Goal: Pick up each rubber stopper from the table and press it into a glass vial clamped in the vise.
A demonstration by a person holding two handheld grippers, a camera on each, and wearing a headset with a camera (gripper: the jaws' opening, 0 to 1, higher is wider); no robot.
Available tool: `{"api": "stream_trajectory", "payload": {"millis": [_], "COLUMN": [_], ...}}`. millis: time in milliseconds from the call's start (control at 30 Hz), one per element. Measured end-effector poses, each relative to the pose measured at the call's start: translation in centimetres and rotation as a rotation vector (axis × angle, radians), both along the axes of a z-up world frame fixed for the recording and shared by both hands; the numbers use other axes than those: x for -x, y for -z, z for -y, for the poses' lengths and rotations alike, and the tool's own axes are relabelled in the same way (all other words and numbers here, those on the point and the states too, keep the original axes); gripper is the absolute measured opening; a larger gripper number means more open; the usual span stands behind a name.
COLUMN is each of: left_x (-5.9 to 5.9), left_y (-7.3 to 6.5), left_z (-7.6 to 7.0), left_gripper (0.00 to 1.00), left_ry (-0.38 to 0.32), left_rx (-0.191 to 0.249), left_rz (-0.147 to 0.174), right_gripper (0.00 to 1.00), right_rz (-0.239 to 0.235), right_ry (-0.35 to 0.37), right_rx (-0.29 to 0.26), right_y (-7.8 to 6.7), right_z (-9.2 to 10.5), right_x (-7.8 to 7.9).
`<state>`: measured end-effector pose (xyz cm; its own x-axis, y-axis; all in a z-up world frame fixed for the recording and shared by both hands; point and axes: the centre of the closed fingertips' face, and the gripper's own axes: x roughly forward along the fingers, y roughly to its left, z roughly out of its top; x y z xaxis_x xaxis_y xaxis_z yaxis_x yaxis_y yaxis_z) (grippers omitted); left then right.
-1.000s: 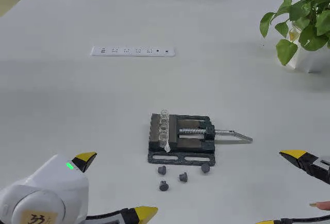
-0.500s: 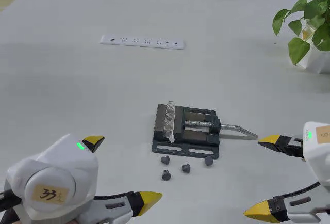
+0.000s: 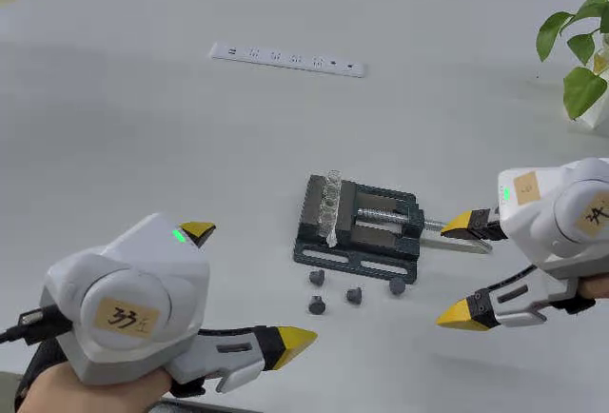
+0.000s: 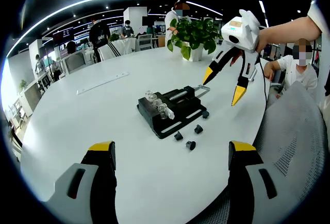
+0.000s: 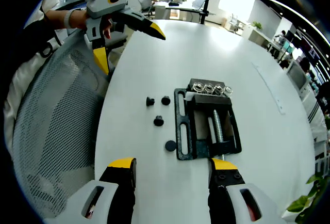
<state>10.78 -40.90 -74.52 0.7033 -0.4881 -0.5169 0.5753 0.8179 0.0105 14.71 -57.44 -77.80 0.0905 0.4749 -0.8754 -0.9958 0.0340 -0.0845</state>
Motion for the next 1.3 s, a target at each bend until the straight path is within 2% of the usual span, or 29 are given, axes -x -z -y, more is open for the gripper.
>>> {"api": "stream_trajectory", "payload": {"millis": [267,400,467,567,700,800,867,1033,1300], "left_x": [0.0,0.2,0.3,0.4,0.4,0.4,0.4,0.5,0.6], "left_y": [0.3,0.4,0.5,0.6,0.6,0.7,0.8,0.9,1.1], "left_z": [0.6,1.0,1.2,1.5,1.8,1.9,1.9,2.2,2.3], "left_gripper": [0.89,0.89,0.89,0.88,0.88,0.88,0.88,0.88,0.87], "left_ry": [0.006,0.013,0.016,0.026,0.035,0.038,0.041,0.047,0.051], "left_rx": [0.006,0.009,0.012,0.013,0.010,0.012,0.012,0.011,0.011], "left_rz": [-0.005,-0.010,-0.012,-0.019,-0.015,-0.016,-0.016,-0.021,-0.029], "right_gripper": [0.45,0.38,0.33,0.30,0.25,0.19,0.19,0.15,0.10], "right_rz": [-0.025,-0.052,-0.049,-0.066,-0.066,-0.051,-0.044,-0.043,-0.030], "right_ry": [-0.104,-0.150,-0.178,-0.183,-0.201,-0.247,-0.262,-0.282,-0.309], "right_rx": [0.047,0.075,0.090,0.103,0.116,0.131,0.150,0.142,0.166], "right_y": [1.2,2.1,2.5,3.2,3.4,3.8,4.0,3.9,4.5], "right_z": [-1.5,-2.0,-2.2,-2.3,-2.4,-2.3,-2.2,-2.6,-2.5], "right_x": [0.0,0.4,0.5,0.3,0.0,0.0,-0.1,0.1,0.0]}}
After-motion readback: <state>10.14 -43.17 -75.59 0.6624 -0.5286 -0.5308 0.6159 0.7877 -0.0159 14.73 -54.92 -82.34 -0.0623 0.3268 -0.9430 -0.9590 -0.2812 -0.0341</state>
